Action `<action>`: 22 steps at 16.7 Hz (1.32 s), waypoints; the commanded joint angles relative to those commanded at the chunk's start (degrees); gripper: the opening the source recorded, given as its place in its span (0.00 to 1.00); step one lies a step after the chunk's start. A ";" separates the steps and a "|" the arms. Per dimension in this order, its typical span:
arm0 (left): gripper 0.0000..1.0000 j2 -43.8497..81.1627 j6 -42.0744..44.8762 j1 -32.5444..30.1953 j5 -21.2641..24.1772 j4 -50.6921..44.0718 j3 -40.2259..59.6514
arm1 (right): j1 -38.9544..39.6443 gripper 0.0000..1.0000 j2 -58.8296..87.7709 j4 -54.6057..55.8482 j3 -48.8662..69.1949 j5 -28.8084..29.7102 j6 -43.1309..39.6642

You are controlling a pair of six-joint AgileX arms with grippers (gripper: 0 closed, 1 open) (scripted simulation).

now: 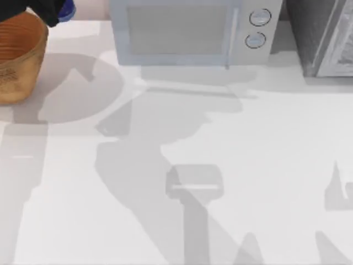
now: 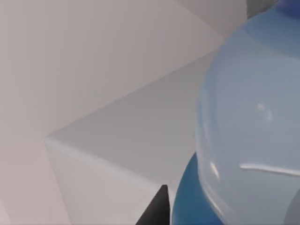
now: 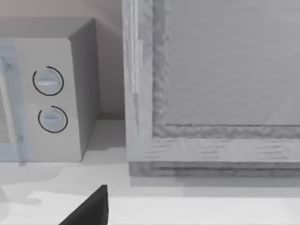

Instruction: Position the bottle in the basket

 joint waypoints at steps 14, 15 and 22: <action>0.00 -2.36 13.56 25.96 22.54 -47.04 21.86 | 0.00 1.00 0.00 0.00 0.00 0.00 0.00; 0.00 -2.36 13.56 25.96 22.54 -47.04 21.86 | 0.00 1.00 0.00 0.00 0.00 0.00 0.00; 0.00 -1.35 11.96 24.27 21.50 -43.56 20.81 | 0.00 1.00 0.00 0.00 0.00 0.00 0.00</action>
